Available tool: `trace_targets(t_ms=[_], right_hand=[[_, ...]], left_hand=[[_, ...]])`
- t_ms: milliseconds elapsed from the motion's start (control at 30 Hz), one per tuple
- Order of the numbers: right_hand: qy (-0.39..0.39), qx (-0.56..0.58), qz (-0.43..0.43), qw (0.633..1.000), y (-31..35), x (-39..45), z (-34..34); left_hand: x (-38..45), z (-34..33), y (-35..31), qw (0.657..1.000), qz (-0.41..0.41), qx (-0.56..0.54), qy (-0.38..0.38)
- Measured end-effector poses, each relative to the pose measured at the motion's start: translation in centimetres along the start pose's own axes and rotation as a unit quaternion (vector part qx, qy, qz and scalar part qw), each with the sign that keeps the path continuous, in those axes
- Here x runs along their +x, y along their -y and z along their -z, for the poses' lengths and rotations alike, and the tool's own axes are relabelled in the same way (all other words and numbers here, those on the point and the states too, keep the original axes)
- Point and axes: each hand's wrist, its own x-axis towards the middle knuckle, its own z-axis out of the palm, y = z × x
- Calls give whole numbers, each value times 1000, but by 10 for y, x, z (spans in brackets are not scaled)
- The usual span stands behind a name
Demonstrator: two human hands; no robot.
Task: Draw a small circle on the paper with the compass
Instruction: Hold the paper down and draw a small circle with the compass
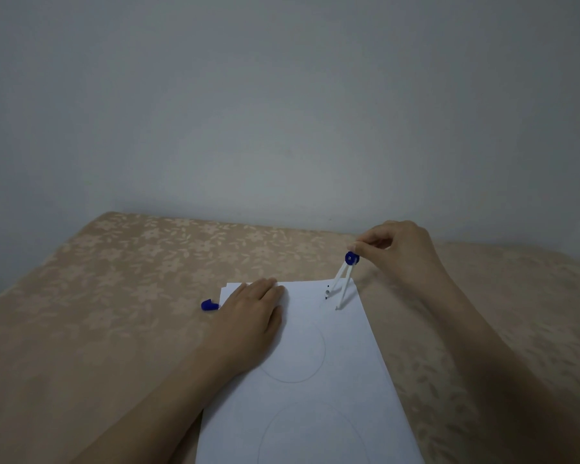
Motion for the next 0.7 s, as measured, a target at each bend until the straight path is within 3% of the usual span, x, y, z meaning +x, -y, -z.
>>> trace_targets(t_ms=[700], right_hand=[[-19, -63, -22, 998, -14, -30, 18]], left_hand=[[0, 0, -1, 1000, 6, 0, 16]])
